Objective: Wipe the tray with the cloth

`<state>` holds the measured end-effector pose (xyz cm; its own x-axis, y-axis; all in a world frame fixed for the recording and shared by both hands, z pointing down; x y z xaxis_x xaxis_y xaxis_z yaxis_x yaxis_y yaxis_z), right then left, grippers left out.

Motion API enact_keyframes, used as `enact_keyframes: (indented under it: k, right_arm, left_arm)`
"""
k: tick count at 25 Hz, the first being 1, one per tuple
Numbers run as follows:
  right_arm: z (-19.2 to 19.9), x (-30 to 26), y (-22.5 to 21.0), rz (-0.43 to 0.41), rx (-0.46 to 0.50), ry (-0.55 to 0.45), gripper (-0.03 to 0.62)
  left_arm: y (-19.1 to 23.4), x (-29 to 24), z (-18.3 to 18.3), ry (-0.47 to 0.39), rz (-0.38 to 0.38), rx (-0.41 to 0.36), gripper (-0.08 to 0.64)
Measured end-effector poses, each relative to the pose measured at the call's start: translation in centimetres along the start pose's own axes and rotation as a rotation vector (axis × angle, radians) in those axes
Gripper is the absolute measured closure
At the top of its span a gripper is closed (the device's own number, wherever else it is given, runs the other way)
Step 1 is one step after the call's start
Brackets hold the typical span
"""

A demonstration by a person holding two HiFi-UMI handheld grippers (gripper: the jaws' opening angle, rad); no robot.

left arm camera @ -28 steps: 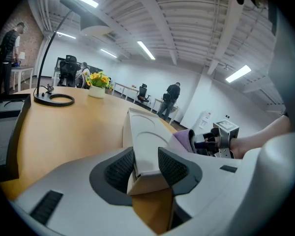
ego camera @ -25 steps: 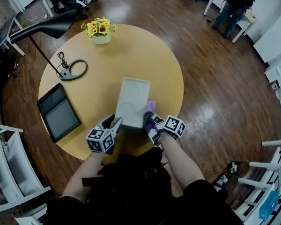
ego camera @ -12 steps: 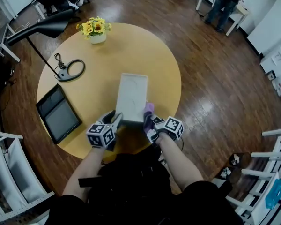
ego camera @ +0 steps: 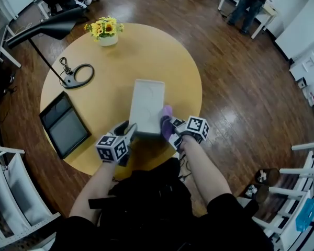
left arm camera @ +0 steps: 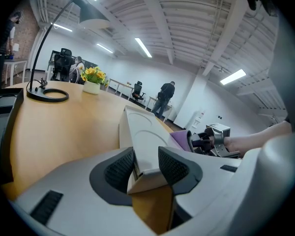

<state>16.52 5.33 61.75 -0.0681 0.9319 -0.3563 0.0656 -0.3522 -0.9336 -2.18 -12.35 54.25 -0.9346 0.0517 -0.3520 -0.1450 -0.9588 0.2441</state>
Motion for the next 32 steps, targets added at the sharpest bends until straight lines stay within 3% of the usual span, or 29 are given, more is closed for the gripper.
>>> enact_keyframes:
  k: [9,13,17,23,32]
  right_arm:
    - [3.5,1.1,-2.2,0.003,-0.121,-0.078,0.515]
    - [4.4,2.0,-2.5,0.034,-0.048,-0.061,0.515]
    - [6.0,3.0,-2.4,0.049,-0.064,-0.044,0.515]
    - [6.2,3.4,-2.0,0.107,0.039,-0.02,0.518]
    - [5.7,3.2,-1.5,0.082,0.072,-0.021,0.523]
  left_arm:
    - [-0.1,0.3,0.1,-0.016,0.003,0.01,0.41]
    - [0.2,0.4,0.1,-0.045,0.0,0.03,0.408]
    - [0.2,0.6,0.4,-0.051,0.003,0.058,0.411]
    - [0.3,0.8,0.7,-0.072,-0.009,0.109,0.413]
    - [-0.4,1.7,1.7,-0.141,-0.139,0.273,0.431]
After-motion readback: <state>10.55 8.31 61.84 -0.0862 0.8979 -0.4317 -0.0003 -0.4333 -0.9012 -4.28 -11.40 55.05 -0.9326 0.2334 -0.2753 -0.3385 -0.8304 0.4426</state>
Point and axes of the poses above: the fingertips, and each gripper's own axes: x backward along the fingers, y to its left, z out of its underside, the point moved 7 cm from there along x, backward along the fingers, and after that the axes turned 9 degrees about -x, right-handed, at the moved point
